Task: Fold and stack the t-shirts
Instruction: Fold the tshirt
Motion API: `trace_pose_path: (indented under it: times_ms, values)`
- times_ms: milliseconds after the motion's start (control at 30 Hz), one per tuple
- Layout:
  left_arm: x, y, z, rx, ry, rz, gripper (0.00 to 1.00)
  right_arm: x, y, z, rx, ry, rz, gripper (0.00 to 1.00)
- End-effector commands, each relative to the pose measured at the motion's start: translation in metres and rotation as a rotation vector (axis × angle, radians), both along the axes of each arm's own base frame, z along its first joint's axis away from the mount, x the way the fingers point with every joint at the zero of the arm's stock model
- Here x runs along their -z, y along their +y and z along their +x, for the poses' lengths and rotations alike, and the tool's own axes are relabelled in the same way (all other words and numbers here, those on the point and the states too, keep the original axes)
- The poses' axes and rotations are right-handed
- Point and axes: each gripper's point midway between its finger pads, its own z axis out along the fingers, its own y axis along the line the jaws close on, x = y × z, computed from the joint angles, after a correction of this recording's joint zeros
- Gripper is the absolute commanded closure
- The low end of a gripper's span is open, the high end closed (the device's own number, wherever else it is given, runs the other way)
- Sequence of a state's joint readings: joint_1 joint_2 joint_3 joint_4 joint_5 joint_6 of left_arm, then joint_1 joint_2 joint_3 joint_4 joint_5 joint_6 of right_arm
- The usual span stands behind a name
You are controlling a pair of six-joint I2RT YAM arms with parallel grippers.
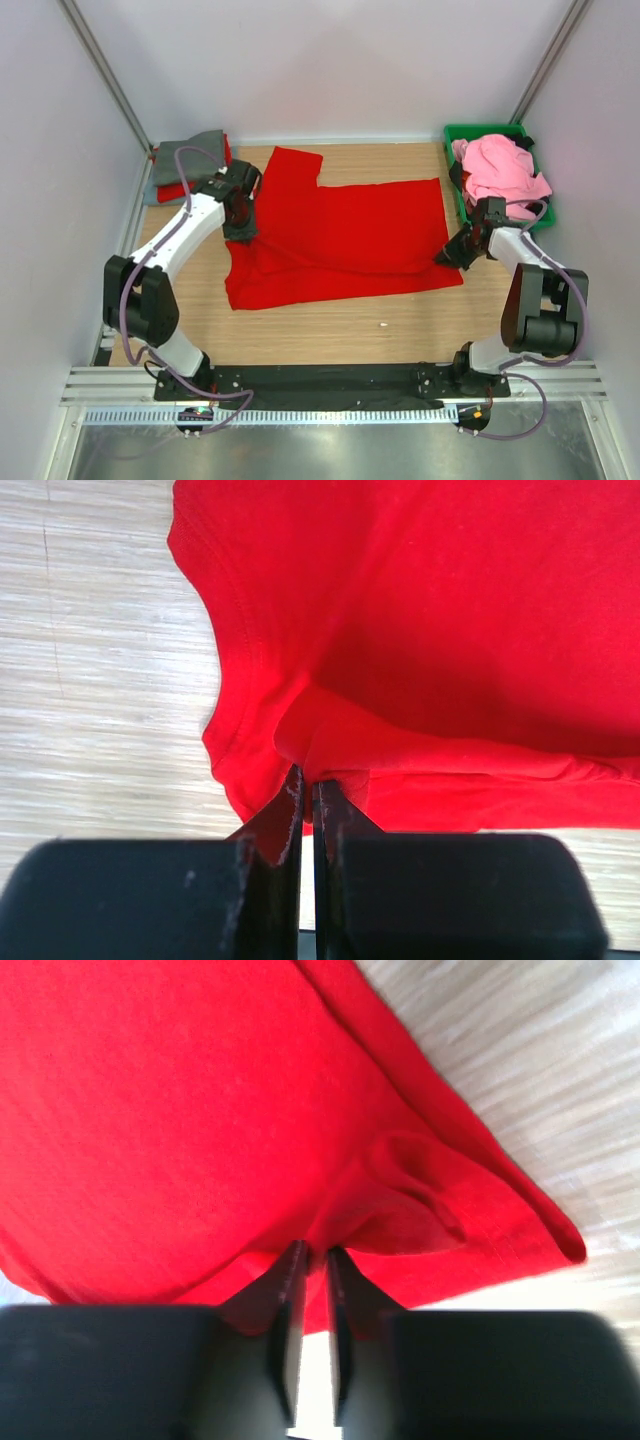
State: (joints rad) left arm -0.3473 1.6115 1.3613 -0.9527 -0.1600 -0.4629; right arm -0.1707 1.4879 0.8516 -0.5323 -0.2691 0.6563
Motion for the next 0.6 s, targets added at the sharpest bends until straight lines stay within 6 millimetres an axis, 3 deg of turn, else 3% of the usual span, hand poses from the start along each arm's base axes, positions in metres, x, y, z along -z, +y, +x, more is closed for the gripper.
trace_pose_path:
  times_ms: [0,67,133,167,233,267,333,367,400,467,500,567]
  values:
    - [-0.006,0.004,0.018,-0.006,-0.045,0.016,1.0,-0.014,-0.001,0.028,-0.024,-0.075,-0.009,0.76]
    - [-0.001,0.009,0.023,-0.025,-0.035,0.034,1.0,-0.016,-0.004,0.037,-0.024,-0.082,-0.017,0.65]
    - [-0.003,0.01,0.032,-0.037,-0.04,0.038,1.0,-0.02,-0.005,0.046,-0.023,-0.096,-0.019,0.45]
    - [0.002,0.015,0.037,-0.049,-0.025,0.049,1.0,-0.022,-0.006,0.051,-0.018,-0.099,-0.02,0.3]
    - [-0.005,0.018,0.054,-0.061,-0.038,0.057,0.93,-0.033,-0.009,0.071,-0.021,-0.126,-0.024,0.2]
    - [-0.005,0.02,0.067,-0.074,-0.027,0.06,0.72,-0.047,-0.011,0.083,-0.023,-0.146,-0.04,0.16]
    - [-0.008,0.019,0.079,-0.066,-0.014,0.041,0.46,-0.053,-0.014,0.094,-0.029,-0.139,-0.055,0.14]
    - [-0.006,0.021,0.076,-0.07,0.03,0.049,0.3,-0.072,-0.016,0.106,-0.034,-0.177,-0.07,0.13]
    - [-0.016,0.018,0.087,-0.07,0.012,0.04,0.25,-0.076,-0.017,0.103,-0.049,-0.16,-0.08,0.13]
    - [-0.031,0.016,0.085,-0.076,-0.001,0.028,0.2,-0.098,-0.021,0.101,-0.061,-0.2,-0.116,0.12]
    - [-0.048,0.018,0.08,-0.085,-0.044,0.014,0.14,-0.103,-0.023,0.095,-0.061,-0.199,-0.135,0.12]
    - [-0.061,0.019,0.073,-0.11,-0.086,-0.007,0.1,-0.115,-0.025,0.079,-0.079,-0.233,-0.175,0.1]
